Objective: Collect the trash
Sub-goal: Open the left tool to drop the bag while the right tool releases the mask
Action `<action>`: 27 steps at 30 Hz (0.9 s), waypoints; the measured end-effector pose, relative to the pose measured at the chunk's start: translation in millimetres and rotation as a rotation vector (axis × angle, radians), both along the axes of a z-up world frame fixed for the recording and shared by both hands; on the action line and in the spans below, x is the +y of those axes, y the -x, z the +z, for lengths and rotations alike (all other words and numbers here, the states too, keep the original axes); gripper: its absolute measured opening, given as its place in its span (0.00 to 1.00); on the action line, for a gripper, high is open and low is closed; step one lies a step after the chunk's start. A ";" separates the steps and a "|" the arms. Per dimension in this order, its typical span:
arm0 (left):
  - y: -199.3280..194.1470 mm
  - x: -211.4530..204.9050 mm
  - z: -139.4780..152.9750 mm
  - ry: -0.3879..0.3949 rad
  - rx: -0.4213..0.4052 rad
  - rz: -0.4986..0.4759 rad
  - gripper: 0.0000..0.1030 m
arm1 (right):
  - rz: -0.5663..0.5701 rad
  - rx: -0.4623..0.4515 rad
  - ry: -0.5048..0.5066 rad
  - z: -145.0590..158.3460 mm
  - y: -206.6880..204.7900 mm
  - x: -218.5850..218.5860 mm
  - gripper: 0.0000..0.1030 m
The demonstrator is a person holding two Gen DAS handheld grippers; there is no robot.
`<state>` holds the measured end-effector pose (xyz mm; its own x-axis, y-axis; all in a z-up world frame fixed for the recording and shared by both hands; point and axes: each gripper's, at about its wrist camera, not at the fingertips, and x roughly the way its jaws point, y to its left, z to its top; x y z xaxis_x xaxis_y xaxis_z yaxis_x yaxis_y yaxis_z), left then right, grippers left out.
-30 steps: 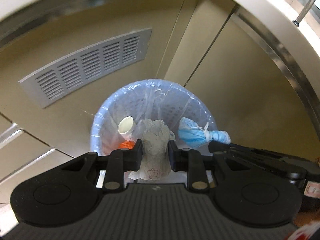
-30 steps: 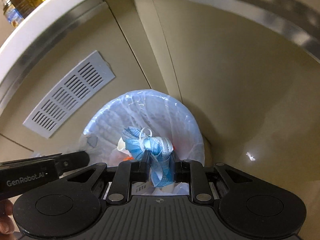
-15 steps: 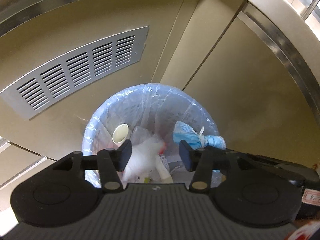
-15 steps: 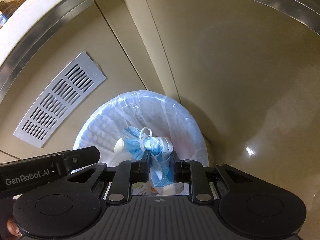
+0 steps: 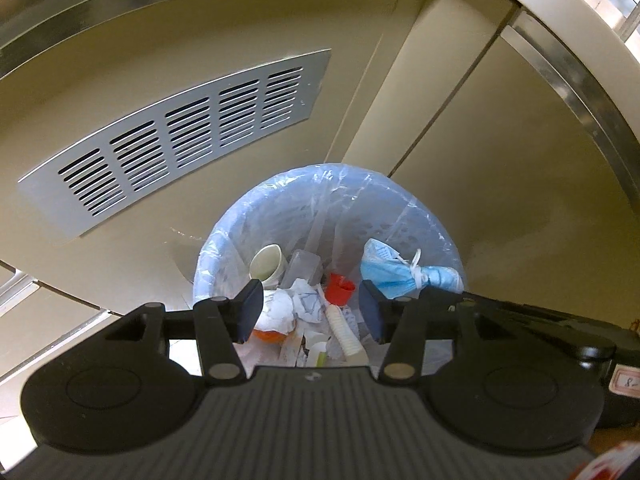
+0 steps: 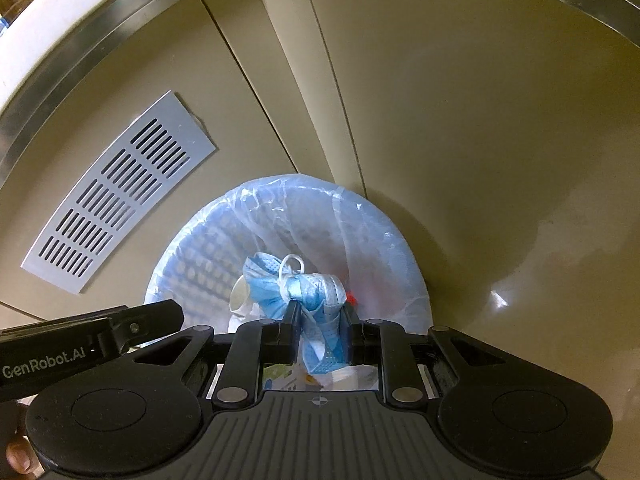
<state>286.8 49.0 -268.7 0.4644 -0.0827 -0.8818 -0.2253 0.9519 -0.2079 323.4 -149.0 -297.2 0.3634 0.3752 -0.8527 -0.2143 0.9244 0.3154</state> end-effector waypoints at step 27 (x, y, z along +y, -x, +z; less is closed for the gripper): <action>22.0 -0.7 19.2 -0.020 -0.001 0.060 0.47 | 0.033 0.019 -0.007 4.8 4.8 -7.7 0.65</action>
